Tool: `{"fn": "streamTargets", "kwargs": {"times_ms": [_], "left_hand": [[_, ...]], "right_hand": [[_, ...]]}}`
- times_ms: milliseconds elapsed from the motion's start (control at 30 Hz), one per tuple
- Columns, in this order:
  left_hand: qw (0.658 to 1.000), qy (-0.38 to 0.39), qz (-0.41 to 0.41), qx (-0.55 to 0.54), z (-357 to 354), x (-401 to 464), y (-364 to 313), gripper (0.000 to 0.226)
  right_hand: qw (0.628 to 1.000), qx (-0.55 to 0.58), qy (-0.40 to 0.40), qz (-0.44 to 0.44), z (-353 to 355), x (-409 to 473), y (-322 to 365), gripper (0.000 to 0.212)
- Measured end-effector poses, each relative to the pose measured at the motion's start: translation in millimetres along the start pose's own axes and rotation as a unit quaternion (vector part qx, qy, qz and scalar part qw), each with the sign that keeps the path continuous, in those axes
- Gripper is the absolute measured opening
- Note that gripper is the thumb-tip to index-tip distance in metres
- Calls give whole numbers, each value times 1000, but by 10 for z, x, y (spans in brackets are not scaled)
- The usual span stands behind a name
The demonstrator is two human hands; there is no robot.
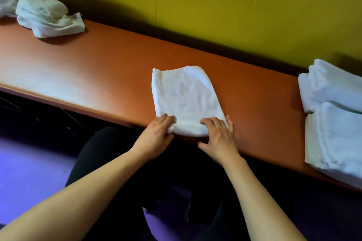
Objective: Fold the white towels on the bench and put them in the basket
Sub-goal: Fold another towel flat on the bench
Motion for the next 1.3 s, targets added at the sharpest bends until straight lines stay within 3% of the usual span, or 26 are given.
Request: {"fn": "streamTargets", "kwargs": {"times_ms": [133,200,300,367,433,567,667,767,933,1000,1100,1167,1300], "left_hand": [[993,-26,63,-100,119,-99,13,25],[988,-28,86,-123,173,-130,32,15],[979,-42,115,-162,275,-155,71,8],[971,-63,128,-192,348,-177,95,10],[960,-96,133,-226,413,-186,105,22],[949,-119,138,-256,416,-107,111,29],[948,-128,154,-249,386,33,143,39],[949,-157,171,-213,415,227,171,40],[931,-186,215,-230,555,597,196,28],[924,-172,229,-255,544,675,235,43],[950,-137,222,-173,440,660,357,56],[960,-158,195,-120,384,626,439,55],[951,-207,222,-56,353,569,503,45]], "right_hand": [[998,4,-45,-40,63,-204,-173,46],[997,21,-29,-67,107,-272,-309,40],[990,119,-18,-76,213,-324,-458,29],[962,249,-46,-101,341,-367,-541,18],[920,361,-74,-134,426,-403,-621,22],[866,457,-79,-188,302,-329,-612,11],[872,428,-59,-228,134,-198,-526,29],[911,322,-126,-226,264,-16,-465,22],[913,272,-154,-261,392,435,-434,20],[918,248,-135,-278,340,589,-431,24],[918,224,-89,-316,145,731,-421,25],[914,217,-71,-337,22,773,-404,25],[908,209,-88,-351,-21,751,-383,25]]}}
Point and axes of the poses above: each hand's wrist, its own x-axis towards the middle knuckle, its own z-axis out of the back of the hand, y = z × x, the point moved 5 cm from there along x, towards the middle knuckle, and after that the axes turned 11 degrees about -x, right-handed, at the moved point
